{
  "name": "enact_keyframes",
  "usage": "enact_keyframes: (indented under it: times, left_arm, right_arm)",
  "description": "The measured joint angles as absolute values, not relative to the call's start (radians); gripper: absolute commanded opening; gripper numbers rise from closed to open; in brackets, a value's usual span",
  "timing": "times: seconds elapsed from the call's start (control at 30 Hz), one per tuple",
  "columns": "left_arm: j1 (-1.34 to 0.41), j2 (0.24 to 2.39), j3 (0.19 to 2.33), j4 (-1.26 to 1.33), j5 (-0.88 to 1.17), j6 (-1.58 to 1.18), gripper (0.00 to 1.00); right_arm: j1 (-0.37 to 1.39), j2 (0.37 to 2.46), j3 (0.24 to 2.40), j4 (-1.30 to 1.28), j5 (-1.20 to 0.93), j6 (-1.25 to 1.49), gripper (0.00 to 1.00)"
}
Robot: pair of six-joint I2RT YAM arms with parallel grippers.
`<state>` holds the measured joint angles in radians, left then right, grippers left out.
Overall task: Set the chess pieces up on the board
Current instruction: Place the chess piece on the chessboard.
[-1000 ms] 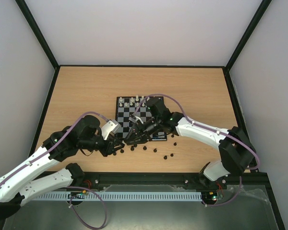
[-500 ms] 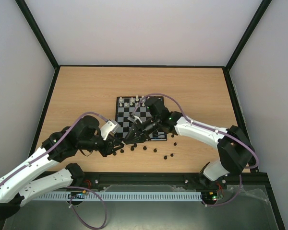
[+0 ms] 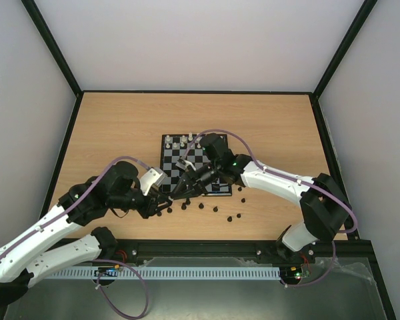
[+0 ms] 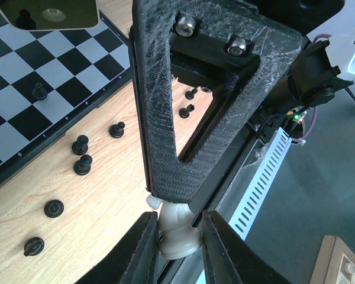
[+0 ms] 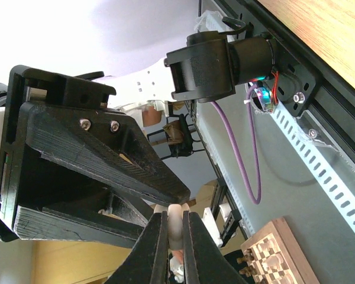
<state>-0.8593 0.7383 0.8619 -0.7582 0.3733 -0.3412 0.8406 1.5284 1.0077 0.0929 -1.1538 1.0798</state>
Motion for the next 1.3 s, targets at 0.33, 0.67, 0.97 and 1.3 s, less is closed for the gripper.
enact_keyframes:
  times: [0.33, 0.67, 0.97, 1.3]
  left_arm:
    - [-0.86, 0.737, 0.862, -0.749, 0.349, -0.353, 0.46]
    - [-0.86, 0.733, 0.884, -0.756, 0.277, -0.392, 0.7]
    - [-0.861, 0.732, 0.941, -0.757, 0.188, -0.448, 0.88]
    - [-0.86, 0.775, 0.97, -0.753, 0.065, -0.506, 0.99]
  right_arm:
    - [0.846, 1.529, 1.007, 0.078, -1.139, 1.054, 0.01]
    - [0.846, 1.526, 0.997, 0.068, -1.104, 1.004, 0.01]
    - [0.844, 1.452, 0.897, 0.066, -1.051, 0.965, 0.01]
    - [0.844, 1.366, 0.838, 0.071, -0.958, 0.923, 0.01]
